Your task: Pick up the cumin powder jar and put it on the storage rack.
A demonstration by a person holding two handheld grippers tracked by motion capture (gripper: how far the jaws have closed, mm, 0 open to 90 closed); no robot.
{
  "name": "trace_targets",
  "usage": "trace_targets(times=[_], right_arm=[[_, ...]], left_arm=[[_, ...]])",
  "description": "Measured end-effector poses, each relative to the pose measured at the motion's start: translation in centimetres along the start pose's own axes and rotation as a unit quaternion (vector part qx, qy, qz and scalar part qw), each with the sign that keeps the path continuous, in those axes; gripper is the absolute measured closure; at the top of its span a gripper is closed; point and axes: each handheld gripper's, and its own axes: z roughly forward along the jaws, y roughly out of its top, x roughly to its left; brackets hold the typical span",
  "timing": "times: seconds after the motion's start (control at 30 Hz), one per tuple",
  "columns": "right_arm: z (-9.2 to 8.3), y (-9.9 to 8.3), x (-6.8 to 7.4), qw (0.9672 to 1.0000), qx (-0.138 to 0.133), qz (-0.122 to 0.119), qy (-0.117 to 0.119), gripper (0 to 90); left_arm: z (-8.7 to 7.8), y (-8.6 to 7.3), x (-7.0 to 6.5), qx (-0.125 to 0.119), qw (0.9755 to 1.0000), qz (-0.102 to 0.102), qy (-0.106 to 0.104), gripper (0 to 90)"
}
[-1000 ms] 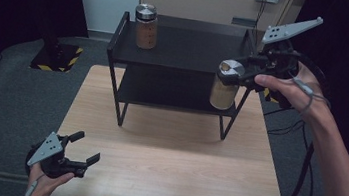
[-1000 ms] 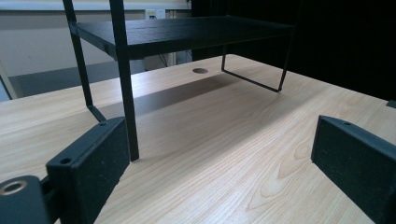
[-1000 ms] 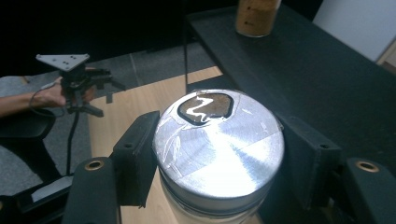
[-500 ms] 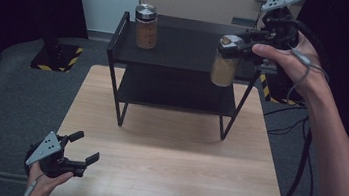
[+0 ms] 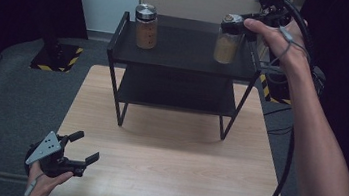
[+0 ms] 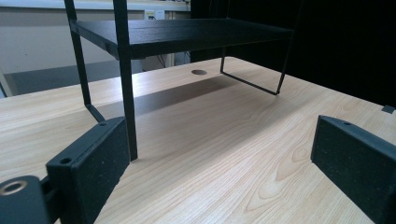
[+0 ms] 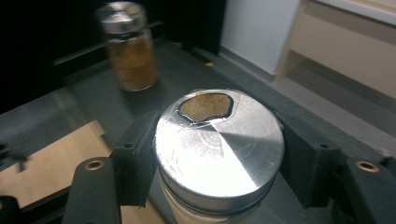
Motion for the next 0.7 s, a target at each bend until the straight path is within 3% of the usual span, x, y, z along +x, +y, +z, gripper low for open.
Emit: trace_targets(times=[0.2,0.3,0.5,0.7], right_arm=[[1.6,-0.1,-0.2,0.9983,-0.012,0.029,-0.050,35.5],[2.1,-0.2,-0.6,0.9973,-0.013,0.043,-0.058,35.5],[2.8,-0.4,-0.8,0.9958,-0.009,0.046,-0.078,35.5],[3.5,-0.5,-1.3,0.9954,-0.002,0.053,-0.079,35.5]], left_arm=[[-0.2,-0.1,0.0,-0.003,1.0000,-0.002,0.002,3.3],[-0.2,-0.1,0.1,-0.002,1.0000,-0.003,0.002,3.2],[-0.1,-0.1,0.1,0.000,1.0000,-0.003,-0.001,3.2],[-0.1,-0.1,0.1,0.000,1.0000,-0.002,-0.001,3.3]])
